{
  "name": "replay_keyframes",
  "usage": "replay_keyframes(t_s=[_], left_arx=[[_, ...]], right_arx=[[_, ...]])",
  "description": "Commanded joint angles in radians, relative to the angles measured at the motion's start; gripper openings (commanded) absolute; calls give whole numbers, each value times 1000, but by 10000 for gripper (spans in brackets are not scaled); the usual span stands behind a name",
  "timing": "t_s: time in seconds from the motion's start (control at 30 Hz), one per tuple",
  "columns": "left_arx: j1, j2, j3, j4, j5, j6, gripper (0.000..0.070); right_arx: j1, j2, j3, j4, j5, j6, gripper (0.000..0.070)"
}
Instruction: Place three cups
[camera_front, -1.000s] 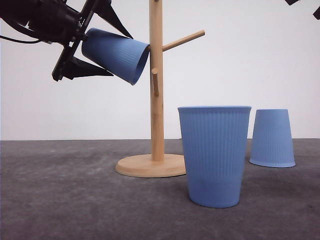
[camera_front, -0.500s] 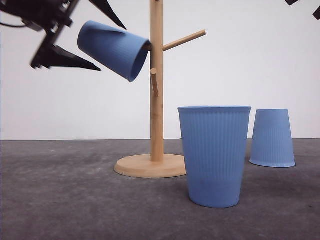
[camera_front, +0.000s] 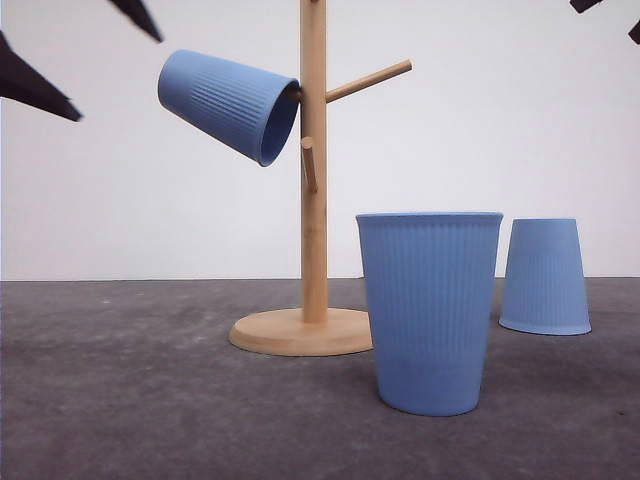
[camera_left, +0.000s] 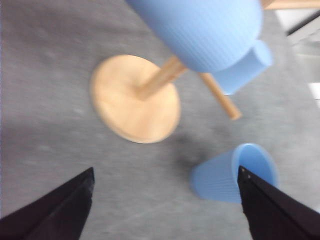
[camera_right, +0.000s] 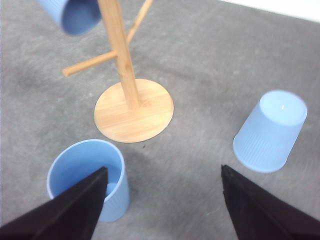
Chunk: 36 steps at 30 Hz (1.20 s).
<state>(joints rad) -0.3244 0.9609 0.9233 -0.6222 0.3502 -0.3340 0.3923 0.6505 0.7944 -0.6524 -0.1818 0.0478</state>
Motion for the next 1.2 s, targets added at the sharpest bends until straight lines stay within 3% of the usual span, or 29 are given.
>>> replay_keyframes(t_s=[0.0, 0.23, 0.37, 0.47, 0.73, 0.83, 0.97, 1.17], left_arx=[[-2, -19, -19, 6, -27, 60, 498], [5, -185, -190, 24, -131, 52, 498], [5, -276, -254, 19, -169, 53, 498], [5, -318, -264, 10, -176, 52, 498], [5, -358, -264, 9, -188, 27, 498], [5, -358, -264, 9, -192, 15, 498], [5, -358, -264, 9, -196, 0, 498], [5, -358, -264, 9, -205, -2, 498]], right_arx=[[4, 8, 11, 0, 3, 59, 461], [-9, 36, 12, -18, 78, 178, 469], [-69, 118, 15, -22, 72, 226, 499], [-129, 220, 29, -14, 38, 209, 553], [-253, 550, 92, 137, 15, 108, 583], [-271, 663, 122, 211, 7, 77, 630], [-280, 792, 160, 298, -20, 46, 639], [-280, 924, 171, 485, 3, 57, 644]])
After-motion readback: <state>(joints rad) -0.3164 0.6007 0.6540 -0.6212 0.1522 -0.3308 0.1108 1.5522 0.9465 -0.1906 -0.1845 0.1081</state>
